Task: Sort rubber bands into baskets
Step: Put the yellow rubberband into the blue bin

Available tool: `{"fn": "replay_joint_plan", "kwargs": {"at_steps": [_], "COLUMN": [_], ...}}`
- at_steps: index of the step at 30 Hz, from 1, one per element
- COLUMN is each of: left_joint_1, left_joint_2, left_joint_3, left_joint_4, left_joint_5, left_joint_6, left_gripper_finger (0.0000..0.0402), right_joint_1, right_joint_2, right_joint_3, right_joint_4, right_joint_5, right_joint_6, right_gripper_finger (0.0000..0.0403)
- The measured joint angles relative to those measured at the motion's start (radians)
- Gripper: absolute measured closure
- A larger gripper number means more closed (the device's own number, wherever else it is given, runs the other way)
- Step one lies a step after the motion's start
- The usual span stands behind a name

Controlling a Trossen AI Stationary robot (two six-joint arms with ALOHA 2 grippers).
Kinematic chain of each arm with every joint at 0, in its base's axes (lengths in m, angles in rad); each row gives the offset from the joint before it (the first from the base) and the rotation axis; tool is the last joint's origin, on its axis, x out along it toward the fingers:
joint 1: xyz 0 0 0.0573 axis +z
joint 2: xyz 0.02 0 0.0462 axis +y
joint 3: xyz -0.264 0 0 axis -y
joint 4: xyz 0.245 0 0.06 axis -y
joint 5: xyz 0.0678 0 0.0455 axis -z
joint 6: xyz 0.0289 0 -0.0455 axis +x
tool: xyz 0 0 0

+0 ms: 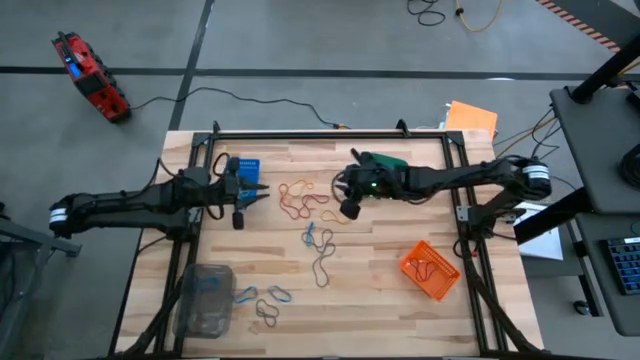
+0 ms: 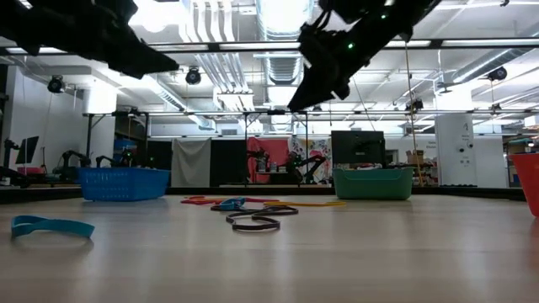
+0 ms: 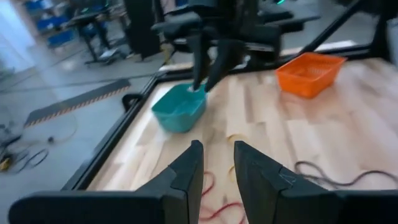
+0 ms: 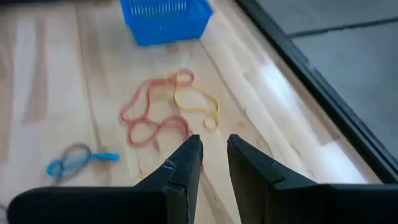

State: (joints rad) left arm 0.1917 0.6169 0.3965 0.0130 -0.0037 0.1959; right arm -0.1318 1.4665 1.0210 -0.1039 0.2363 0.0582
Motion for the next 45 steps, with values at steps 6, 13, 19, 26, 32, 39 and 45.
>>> {"fn": "replay_joint_plan", "kwargs": {"at_steps": [6, 13, 19, 26, 32, 39, 45], "left_joint_1": [0.000, 0.000, 0.000, 0.000, 0.000, 0.000, 0.000], "left_joint_2": [0.041, 0.081, 0.090, 0.097, 0.106, 0.127, 0.150], "left_joint_3": [0.000, 0.000, 0.000, 0.000, 0.001, 0.001, 0.001], "left_joint_4": [-0.009, 0.007, 0.027, 0.068, 0.083, 0.130, 0.159], "left_joint_5": [-0.013, -0.013, -0.013, -0.013, -0.013, -0.013, -0.013], "left_joint_6": [-0.019, -0.026, -0.026, -0.021, -0.021, -0.021, -0.022], "left_gripper_finger": [0.0327, 0.0326, 0.0326, 0.0326, 0.0326, 0.0326, 0.0326], "right_joint_1": [0.000, 0.001, 0.000, 0.009, 0.026, 0.042, 0.059], "right_joint_2": [0.128, 0.246, 0.257, 0.256, 0.255, 0.255, 0.297], "right_joint_3": [0.110, 0.184, 0.174, 0.128, 0.054, -0.016, -0.029], "right_joint_4": [-0.112, -0.263, -0.360, -0.350, -0.238, -0.123, -0.083], "right_joint_5": [-0.033, -0.192, -0.199, -0.246, -0.245, -0.245, -0.244], "right_joint_6": [-0.050, -0.121, -0.076, -0.058, -0.092, -0.095, -0.084], "right_gripper_finger": [0.0330, 0.0330, 0.0322, 0.0268, 0.0231, 0.0220, 0.0225]}}
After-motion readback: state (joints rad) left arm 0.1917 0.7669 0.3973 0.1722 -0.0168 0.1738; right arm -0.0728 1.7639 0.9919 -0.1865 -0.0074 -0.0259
